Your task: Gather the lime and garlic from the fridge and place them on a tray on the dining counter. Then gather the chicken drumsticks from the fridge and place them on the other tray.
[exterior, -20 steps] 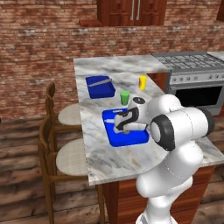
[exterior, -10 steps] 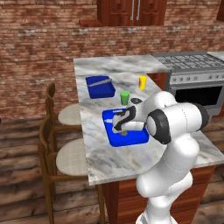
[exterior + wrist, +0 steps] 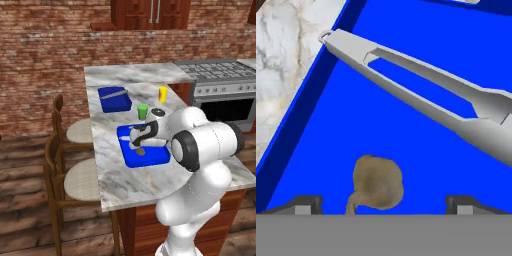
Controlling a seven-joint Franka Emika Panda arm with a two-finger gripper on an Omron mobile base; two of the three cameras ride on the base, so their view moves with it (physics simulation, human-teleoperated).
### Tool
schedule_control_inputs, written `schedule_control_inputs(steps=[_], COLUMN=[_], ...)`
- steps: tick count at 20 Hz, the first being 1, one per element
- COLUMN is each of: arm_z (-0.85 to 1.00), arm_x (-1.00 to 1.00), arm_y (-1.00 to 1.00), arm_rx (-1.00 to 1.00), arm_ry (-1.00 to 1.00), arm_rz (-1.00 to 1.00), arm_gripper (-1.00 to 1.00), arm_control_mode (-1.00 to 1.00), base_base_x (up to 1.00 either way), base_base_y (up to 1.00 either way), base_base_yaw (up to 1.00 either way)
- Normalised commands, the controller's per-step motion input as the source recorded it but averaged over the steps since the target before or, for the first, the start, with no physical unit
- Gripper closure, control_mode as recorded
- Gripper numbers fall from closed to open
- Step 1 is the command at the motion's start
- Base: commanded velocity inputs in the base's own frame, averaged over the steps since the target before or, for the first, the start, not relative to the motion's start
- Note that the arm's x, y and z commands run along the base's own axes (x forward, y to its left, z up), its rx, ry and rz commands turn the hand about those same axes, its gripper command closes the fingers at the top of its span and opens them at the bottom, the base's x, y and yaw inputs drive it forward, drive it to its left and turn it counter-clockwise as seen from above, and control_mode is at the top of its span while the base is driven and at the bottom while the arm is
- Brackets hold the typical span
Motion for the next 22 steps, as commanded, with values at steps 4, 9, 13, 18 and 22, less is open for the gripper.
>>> schedule_control_inputs(steps=[4, 9, 13, 18, 22], arm_z=[1.00, 1.00, 1.00, 1.00, 1.00], arm_x=[-0.63, -0.88, -0.99, -0.92, -1.00], arm_y=[-0.21, -0.32, -0.20, -0.12, -0.07], arm_rx=[0.00, -0.01, 0.00, 0.00, -0.03], arm_ry=[-0.08, -0.06, -0.11, -0.01, -0.09], arm_rz=[0.00, 0.00, -0.02, -0.04, -0.10], arm_gripper=[-1.00, -1.00, -1.00, -1.00, -1.00], arm_control_mode=[-1.00, -1.00, -1.00, -1.00, -1.00], base_base_x=[0.00, 0.00, 0.00, 0.00, 0.00], base_base_y=[0.00, 0.00, 0.00, 0.00, 0.00], base_base_yaw=[0.00, 0.00, 0.00, 0.00, 0.00])
